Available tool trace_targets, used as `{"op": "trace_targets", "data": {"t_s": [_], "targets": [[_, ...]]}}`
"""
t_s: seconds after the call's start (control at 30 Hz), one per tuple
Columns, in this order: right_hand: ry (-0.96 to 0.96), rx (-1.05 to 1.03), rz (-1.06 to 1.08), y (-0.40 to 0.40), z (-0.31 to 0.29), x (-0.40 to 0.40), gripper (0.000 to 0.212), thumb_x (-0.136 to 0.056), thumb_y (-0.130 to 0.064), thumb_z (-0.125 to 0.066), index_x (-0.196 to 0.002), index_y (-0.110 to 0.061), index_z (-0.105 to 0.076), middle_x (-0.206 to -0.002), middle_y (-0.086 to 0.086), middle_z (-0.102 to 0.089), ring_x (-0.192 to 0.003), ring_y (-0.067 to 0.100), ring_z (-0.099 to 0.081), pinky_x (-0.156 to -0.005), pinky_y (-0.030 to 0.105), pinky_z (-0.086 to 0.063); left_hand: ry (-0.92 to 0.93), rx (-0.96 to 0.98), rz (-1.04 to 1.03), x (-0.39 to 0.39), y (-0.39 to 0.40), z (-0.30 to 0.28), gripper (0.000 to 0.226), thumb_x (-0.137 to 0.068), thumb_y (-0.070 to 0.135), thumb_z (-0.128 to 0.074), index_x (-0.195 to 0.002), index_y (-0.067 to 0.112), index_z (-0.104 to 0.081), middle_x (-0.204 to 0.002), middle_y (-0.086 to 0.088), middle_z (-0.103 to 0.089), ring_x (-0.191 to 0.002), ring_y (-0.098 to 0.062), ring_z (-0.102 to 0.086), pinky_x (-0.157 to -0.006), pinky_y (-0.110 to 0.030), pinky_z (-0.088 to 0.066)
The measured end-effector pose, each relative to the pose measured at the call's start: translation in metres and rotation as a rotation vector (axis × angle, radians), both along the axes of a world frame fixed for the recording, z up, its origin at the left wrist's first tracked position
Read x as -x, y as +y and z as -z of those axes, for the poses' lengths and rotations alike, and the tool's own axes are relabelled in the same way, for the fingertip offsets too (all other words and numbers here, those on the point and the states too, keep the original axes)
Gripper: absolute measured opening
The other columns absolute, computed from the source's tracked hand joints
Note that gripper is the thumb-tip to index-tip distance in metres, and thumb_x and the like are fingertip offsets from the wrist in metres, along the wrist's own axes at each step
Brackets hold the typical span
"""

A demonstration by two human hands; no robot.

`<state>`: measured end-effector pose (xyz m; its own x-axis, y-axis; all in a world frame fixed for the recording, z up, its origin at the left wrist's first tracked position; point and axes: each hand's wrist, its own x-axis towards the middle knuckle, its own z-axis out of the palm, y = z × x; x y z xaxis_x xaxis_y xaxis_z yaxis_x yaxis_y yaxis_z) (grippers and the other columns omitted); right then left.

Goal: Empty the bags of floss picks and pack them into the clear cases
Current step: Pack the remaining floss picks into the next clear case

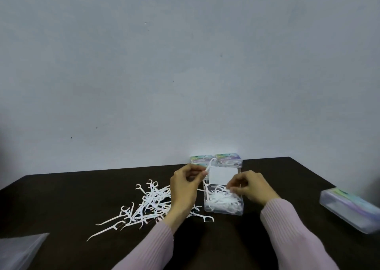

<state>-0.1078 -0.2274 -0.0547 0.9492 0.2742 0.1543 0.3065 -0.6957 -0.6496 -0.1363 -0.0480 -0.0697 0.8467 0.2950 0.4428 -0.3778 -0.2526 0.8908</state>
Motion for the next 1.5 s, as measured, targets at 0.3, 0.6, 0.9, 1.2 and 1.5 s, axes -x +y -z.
{"op": "trace_targets", "data": {"t_s": [0.3,0.6,0.9,1.2,1.5], "targets": [[0.046,-0.055,-0.021,-0.008,0.005,-0.005,0.025,-0.081,-0.003,-0.067,-0.100,-0.019,-0.069,-0.089,-0.010,-0.062,-0.074,-0.004,-0.052,-0.057,0.003,-0.040,-0.049,0.036,-0.010,-0.021,-0.010,-0.011,0.013,-0.077,0.008,-0.075,-0.078,0.020,-0.070,-0.075,0.004,-0.071,-0.071,-0.006,-0.066,-0.065,-0.015,-0.053],[-0.049,-0.072,0.017,-0.007,0.007,-0.008,0.021,-0.082,0.004,-0.062,-0.092,-0.013,-0.069,-0.088,-0.003,-0.066,-0.078,-0.002,-0.059,-0.063,0.004,-0.046,0.072,0.242,0.065,-0.026,-0.015,-0.001,0.014,-0.078,0.003,-0.072,-0.081,0.015,-0.068,-0.076,-0.003,-0.071,-0.063,-0.007,-0.065,-0.057,-0.011,-0.048],[-0.063,-0.112,0.046,-0.009,0.008,-0.007,0.016,-0.084,-0.001,-0.062,-0.091,-0.015,-0.067,-0.089,-0.001,-0.067,-0.081,0.001,-0.061,-0.064,0.007,-0.046,0.117,0.022,0.085,-0.024,-0.008,0.015,0.012,-0.076,0.004,-0.075,-0.081,0.012,-0.068,-0.070,-0.002,-0.069,-0.060,-0.003,-0.065,-0.059,-0.012,-0.049],[0.214,0.154,0.221,-0.039,0.003,-0.005,0.028,-0.086,0.001,-0.052,-0.078,-0.025,-0.059,-0.096,-0.003,-0.057,-0.098,0.013,-0.056,-0.094,0.033,-0.047,0.046,-0.383,0.134,-0.019,-0.004,0.024,0.019,-0.080,0.002,-0.070,-0.088,0.018,-0.072,-0.081,0.008,-0.070,-0.075,0.003,-0.063,-0.068,-0.011,-0.050],[0.537,0.133,0.042,-0.073,-0.003,-0.001,0.022,-0.078,-0.001,-0.069,-0.086,-0.021,-0.065,-0.077,-0.005,-0.058,-0.076,0.006,-0.054,-0.074,0.019,-0.042,0.075,-0.397,0.203,-0.014,-0.008,0.022,0.029,-0.087,-0.002,-0.056,-0.091,0.020,-0.073,-0.090,0.014,-0.070,-0.089,0.005,-0.063,-0.077,-0.009,-0.048]]}}
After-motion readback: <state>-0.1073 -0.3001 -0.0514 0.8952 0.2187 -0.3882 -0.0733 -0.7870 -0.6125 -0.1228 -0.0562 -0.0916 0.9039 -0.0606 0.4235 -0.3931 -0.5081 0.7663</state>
